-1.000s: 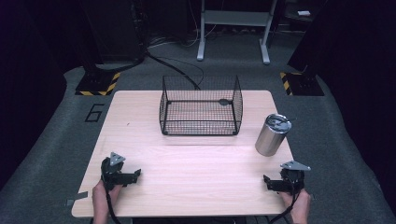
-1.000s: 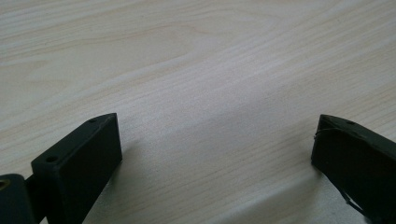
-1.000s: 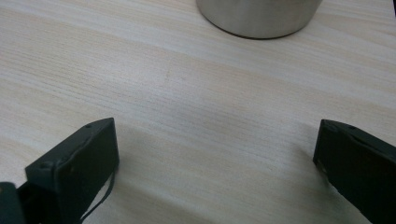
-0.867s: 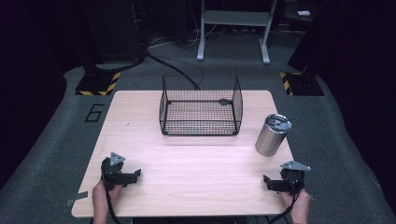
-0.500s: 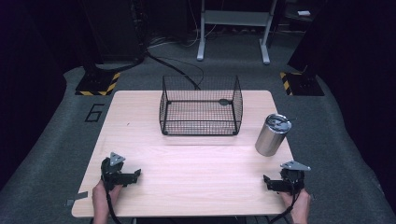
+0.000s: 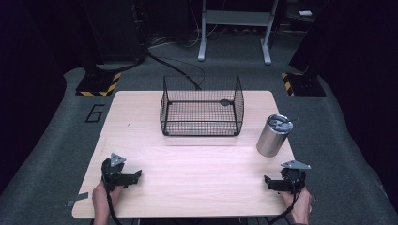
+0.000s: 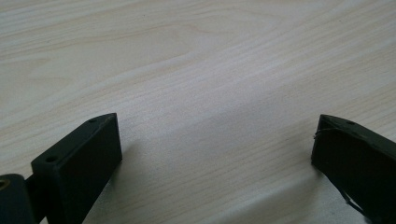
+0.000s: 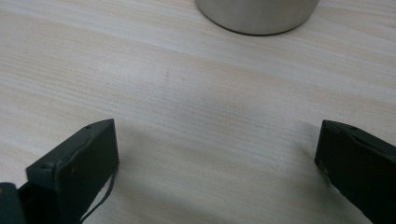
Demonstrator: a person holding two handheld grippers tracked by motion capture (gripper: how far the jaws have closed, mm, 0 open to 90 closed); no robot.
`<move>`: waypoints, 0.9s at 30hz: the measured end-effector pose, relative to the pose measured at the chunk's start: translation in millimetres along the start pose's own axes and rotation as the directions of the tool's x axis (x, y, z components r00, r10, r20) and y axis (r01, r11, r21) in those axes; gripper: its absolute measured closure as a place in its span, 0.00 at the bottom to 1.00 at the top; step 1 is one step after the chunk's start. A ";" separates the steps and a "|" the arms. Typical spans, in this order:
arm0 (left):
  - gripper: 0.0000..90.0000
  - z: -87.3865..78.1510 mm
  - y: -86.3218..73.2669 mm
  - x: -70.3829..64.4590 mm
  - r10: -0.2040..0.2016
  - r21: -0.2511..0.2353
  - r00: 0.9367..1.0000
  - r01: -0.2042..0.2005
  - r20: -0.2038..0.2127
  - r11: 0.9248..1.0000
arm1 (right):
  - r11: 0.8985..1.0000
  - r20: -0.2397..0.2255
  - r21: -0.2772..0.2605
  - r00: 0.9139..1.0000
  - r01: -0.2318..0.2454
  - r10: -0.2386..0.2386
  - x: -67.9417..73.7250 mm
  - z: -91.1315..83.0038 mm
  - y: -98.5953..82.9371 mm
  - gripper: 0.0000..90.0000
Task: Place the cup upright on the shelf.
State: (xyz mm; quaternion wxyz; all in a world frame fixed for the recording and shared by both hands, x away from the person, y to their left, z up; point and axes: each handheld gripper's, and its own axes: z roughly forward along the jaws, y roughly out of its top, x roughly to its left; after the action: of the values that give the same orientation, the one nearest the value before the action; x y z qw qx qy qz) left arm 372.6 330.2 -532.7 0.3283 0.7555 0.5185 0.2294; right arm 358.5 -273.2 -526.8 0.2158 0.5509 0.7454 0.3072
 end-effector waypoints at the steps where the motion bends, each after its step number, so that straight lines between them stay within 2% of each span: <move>1: 0.02 0.0 0.0 0.0 0.000 0.000 1.000 0.000 0.000 1.000 | 1.000 0.001 -0.003 1.000 -0.001 0.001 0.0 -0.6 0.1 0.00; 3: 0.02 0.0 0.0 0.1 0.001 0.001 1.000 -0.001 0.000 1.000 | 0.999 -0.003 -0.018 1.000 -0.030 0.030 3.3 -2.1 1.3 0.00; 9: 0.02 -0.1 0.0 0.1 0.002 0.001 1.000 -0.002 0.000 1.000 | 0.998 0.006 -0.056 0.999 -0.040 0.040 6.5 -6.5 9.3 0.00; 13: 0.02 -0.1 0.0 0.1 0.002 0.001 1.000 -0.002 0.000 1.000 | 0.997 0.024 -0.074 0.999 -0.034 0.036 7.1 -10.5 19.4 0.00; 17: 0.02 -0.1 0.0 0.0 0.001 0.001 1.000 -0.001 0.000 1.000 | 0.992 0.027 -0.115 0.999 -0.043 0.046 5.5 -16.6 32.5 0.00; 27: 0.02 -0.1 0.0 0.1 0.002 0.001 1.000 -0.002 0.000 1.000 | 0.990 0.050 -0.139 0.998 -0.036 0.043 1.8 -22.6 58.1 0.00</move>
State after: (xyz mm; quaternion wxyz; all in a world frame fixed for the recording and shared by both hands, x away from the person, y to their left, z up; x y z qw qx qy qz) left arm 372.5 330.3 -532.6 0.3276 0.7561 0.5181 0.2295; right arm 383.0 -264.6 -470.1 0.2667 0.5572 0.7054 0.3476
